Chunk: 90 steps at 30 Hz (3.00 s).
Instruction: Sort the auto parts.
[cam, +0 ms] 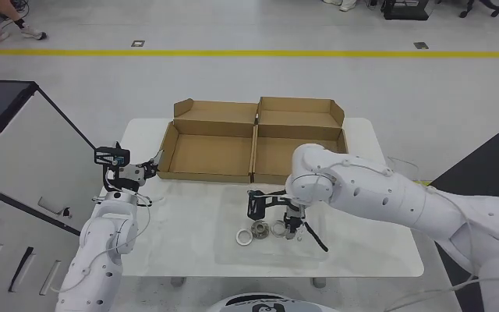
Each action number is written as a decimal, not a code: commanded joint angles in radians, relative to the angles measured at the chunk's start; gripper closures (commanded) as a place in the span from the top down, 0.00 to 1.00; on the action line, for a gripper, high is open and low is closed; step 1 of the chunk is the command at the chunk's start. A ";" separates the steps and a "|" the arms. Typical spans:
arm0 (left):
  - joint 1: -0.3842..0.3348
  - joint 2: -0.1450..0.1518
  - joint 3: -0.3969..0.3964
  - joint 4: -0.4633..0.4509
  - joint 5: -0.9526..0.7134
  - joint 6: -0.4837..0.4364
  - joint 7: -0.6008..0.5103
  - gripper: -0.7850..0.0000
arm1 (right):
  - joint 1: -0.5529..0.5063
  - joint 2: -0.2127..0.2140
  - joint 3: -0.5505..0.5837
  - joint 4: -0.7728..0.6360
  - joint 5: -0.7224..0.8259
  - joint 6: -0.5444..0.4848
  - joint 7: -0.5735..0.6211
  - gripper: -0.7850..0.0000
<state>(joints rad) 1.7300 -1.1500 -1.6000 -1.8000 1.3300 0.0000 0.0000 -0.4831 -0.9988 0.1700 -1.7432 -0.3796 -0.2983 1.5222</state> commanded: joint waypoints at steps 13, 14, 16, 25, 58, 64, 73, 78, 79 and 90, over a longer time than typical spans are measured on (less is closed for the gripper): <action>0.000 0.000 0.000 0.000 0.000 0.000 0.000 1.00 | -0.062 0.030 0.000 -0.019 -0.026 0.001 0.000 1.00; 0.000 0.000 0.000 0.000 0.000 0.000 0.000 1.00 | -0.066 0.032 0.000 -0.018 -0.027 0.001 0.001 0.98; 0.000 0.000 0.000 0.000 0.000 0.000 0.000 1.00 | -0.073 0.037 0.000 -0.015 -0.026 0.001 0.001 0.89; 0.000 0.000 0.000 0.000 0.000 0.000 0.000 1.00 | -0.093 0.049 0.000 -0.002 -0.018 -0.004 -0.004 0.65; 0.000 0.000 0.000 0.000 0.000 0.000 0.000 1.00 | -0.121 0.039 0.000 0.015 -0.018 0.009 0.009 0.19; 0.000 0.000 0.000 0.000 0.000 0.000 0.000 1.00 | -0.123 0.037 0.000 0.019 -0.017 0.012 0.012 0.11; 0.000 0.000 0.000 0.000 0.000 0.000 0.000 1.00 | -0.121 0.037 0.000 0.027 -0.015 0.013 0.013 0.00; 0.000 0.000 0.000 0.000 0.000 0.000 0.000 1.00 | -0.108 0.039 0.000 0.019 0.000 0.014 0.013 0.00; 0.000 0.000 0.000 0.000 0.000 0.000 0.000 1.00 | -0.103 0.040 0.000 0.017 0.004 0.013 0.013 0.00; 0.000 0.000 0.000 0.000 0.000 0.000 0.000 1.00 | -0.058 0.082 0.044 0.002 0.088 -0.020 -0.021 0.00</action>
<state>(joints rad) 1.7300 -1.1500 -1.6000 -1.8000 1.3300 0.0000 0.0000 -0.5402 -0.9227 0.2047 -1.7386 -0.2994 -0.3138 1.5062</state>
